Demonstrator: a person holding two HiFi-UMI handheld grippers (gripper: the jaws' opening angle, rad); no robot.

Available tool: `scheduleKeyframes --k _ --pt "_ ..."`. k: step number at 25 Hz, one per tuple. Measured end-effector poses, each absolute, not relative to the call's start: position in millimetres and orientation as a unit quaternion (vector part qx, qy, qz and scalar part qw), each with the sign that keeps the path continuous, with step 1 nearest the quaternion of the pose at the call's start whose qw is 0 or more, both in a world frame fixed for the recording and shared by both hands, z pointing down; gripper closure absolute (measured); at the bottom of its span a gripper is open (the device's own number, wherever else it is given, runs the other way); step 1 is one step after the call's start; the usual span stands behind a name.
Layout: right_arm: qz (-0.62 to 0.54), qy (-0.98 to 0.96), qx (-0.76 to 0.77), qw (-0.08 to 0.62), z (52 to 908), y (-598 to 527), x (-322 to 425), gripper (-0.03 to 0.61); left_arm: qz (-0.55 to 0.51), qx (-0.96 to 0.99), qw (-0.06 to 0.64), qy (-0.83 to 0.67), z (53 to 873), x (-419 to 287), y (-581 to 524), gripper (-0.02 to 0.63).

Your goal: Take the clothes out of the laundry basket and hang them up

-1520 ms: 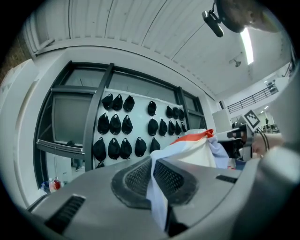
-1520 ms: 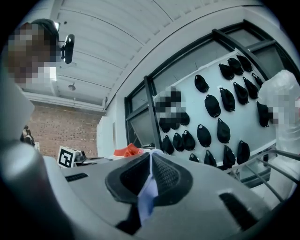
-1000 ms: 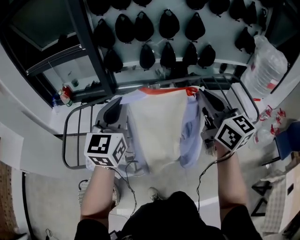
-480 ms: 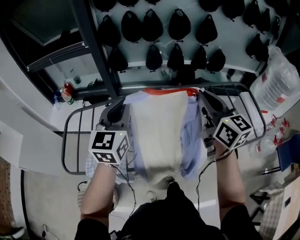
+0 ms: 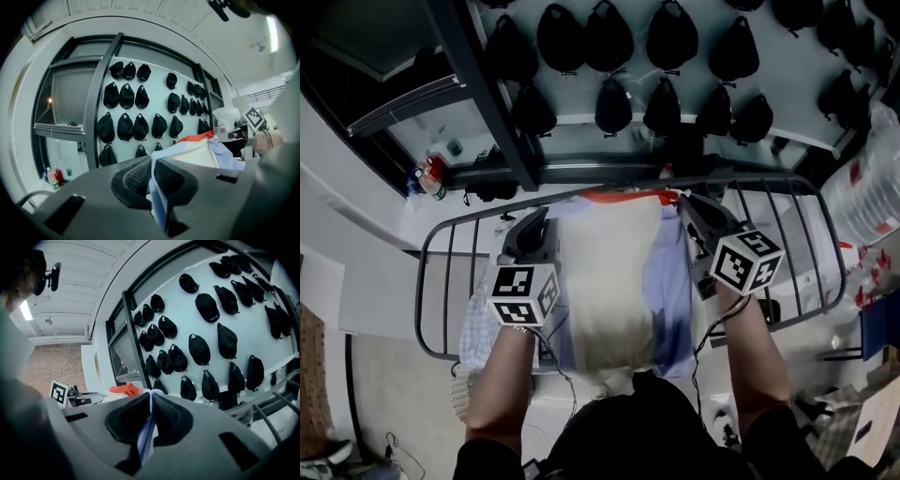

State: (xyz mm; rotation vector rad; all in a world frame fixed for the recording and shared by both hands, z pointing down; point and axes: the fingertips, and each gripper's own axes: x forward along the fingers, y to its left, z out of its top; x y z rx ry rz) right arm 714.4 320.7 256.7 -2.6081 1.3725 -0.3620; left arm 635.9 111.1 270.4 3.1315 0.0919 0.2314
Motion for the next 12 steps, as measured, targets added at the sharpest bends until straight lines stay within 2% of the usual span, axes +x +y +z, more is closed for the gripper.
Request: scheduleKeyframes --k 12 --pt "-0.235 0.467 -0.849 0.077 375 296 763 0.56 0.177 0.984 0.024 -0.002 375 675 96 0.6"
